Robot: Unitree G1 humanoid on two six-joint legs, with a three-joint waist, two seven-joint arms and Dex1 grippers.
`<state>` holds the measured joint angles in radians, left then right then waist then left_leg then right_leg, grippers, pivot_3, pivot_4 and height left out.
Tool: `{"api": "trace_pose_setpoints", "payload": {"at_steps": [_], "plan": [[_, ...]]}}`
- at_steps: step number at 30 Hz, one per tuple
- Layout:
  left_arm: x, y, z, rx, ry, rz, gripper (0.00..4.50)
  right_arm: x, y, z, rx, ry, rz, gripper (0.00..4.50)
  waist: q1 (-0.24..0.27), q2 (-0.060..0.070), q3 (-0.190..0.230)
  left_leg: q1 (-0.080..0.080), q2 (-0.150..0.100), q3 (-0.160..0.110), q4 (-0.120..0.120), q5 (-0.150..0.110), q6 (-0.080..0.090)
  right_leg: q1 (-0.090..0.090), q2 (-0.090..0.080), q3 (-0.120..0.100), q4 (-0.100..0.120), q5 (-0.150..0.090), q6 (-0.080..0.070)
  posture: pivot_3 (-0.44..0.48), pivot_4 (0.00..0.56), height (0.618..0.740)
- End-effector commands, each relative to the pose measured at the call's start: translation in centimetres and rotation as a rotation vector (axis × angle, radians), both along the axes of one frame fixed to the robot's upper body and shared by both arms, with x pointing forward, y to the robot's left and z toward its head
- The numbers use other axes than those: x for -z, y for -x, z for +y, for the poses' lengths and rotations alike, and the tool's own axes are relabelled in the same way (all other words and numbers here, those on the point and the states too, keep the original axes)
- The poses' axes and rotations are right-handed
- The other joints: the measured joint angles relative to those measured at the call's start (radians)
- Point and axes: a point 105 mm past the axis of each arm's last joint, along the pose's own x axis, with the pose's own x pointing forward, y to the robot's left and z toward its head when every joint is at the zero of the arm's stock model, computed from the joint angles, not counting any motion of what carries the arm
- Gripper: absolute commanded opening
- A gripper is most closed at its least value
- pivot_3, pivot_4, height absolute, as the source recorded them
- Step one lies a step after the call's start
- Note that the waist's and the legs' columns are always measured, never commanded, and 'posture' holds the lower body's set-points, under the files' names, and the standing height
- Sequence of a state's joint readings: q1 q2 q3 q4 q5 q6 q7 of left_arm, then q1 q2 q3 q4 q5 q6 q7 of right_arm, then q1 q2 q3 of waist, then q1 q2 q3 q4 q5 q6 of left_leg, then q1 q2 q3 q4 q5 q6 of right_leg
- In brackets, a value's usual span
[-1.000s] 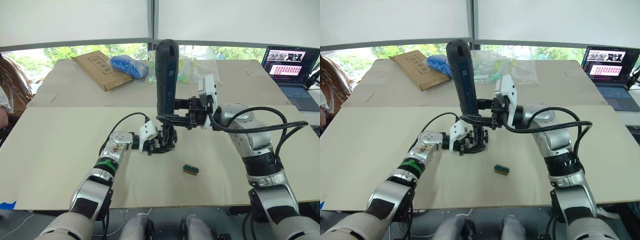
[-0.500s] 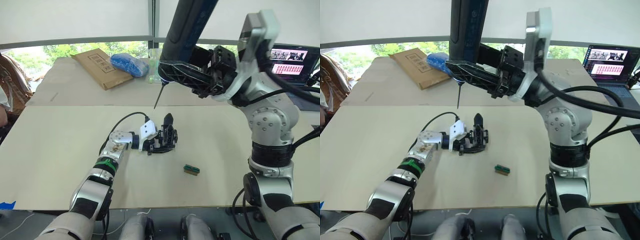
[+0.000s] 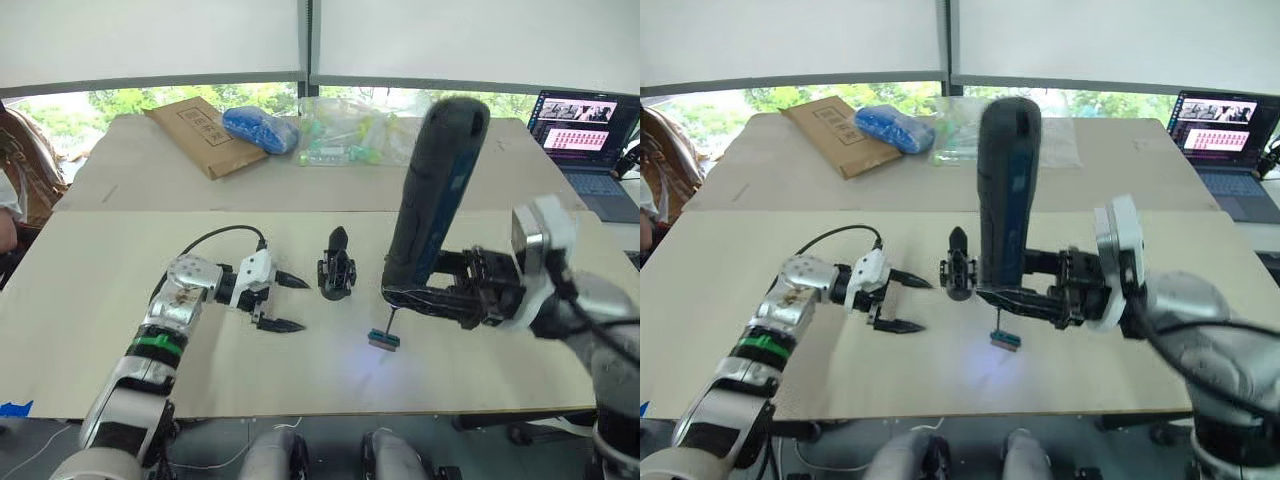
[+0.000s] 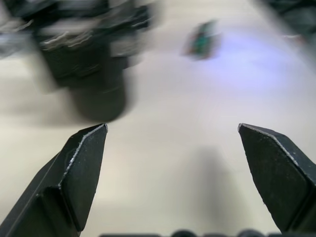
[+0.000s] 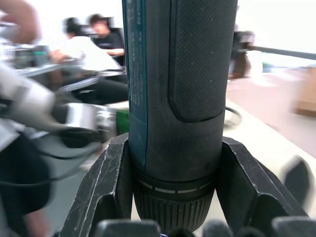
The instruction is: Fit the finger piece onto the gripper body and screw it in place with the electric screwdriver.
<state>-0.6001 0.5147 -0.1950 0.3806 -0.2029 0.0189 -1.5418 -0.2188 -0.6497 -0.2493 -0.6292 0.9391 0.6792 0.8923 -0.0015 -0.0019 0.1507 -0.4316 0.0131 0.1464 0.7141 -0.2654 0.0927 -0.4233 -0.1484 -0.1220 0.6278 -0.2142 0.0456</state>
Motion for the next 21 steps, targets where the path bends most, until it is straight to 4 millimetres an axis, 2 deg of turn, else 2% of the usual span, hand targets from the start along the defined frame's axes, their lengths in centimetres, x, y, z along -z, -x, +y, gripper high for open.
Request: {"api": "trace_pose_setpoints", "payload": {"at_steps": [1,5,12,21], "plan": [[-1.0,2.0,-2.8,0.106,0.057,-0.011,4.5,-0.8,0.3,-0.2,0.117,-0.024,-0.168,1.93,0.009,0.0,0.0,0.0,0.0,0.0,0.001,0.0,0.0,0.0,0.0,0.0,0.0,0.0,0.0,0.0,0.15,0.732],[-0.1,2.9,-4.8,0.126,0.087,-0.008,4.5,0.4,-0.2,-0.6,0.207,-0.026,-0.194,1.93,0.015,0.0,0.0,0.001,0.0,0.0,0.002,0.0,0.0,0.001,0.0,0.0,0.001,0.0,0.0,0.0,0.15,0.732],[0.7,2.6,-6.7,0.112,0.118,-0.015,4.5,1.1,-0.6,-0.6,0.25,-0.031,-0.187,1.93,0.013,0.0,0.0,0.001,0.0,0.0,0.001,0.0,0.0,0.001,0.001,0.0,0.001,0.0,0.0,0.0,0.15,0.732],[1.0,2.1,-7.3,0.104,0.123,-0.021,4.5,2.1,-0.6,-0.8,0.268,-0.024,-0.154,1.93,0.015,0.0,0.0,0.001,0.0,0.0,0.001,0.0,0.0,0.001,0.001,0.0,0.001,0.0,0.0,0.0,0.15,0.732]]}}
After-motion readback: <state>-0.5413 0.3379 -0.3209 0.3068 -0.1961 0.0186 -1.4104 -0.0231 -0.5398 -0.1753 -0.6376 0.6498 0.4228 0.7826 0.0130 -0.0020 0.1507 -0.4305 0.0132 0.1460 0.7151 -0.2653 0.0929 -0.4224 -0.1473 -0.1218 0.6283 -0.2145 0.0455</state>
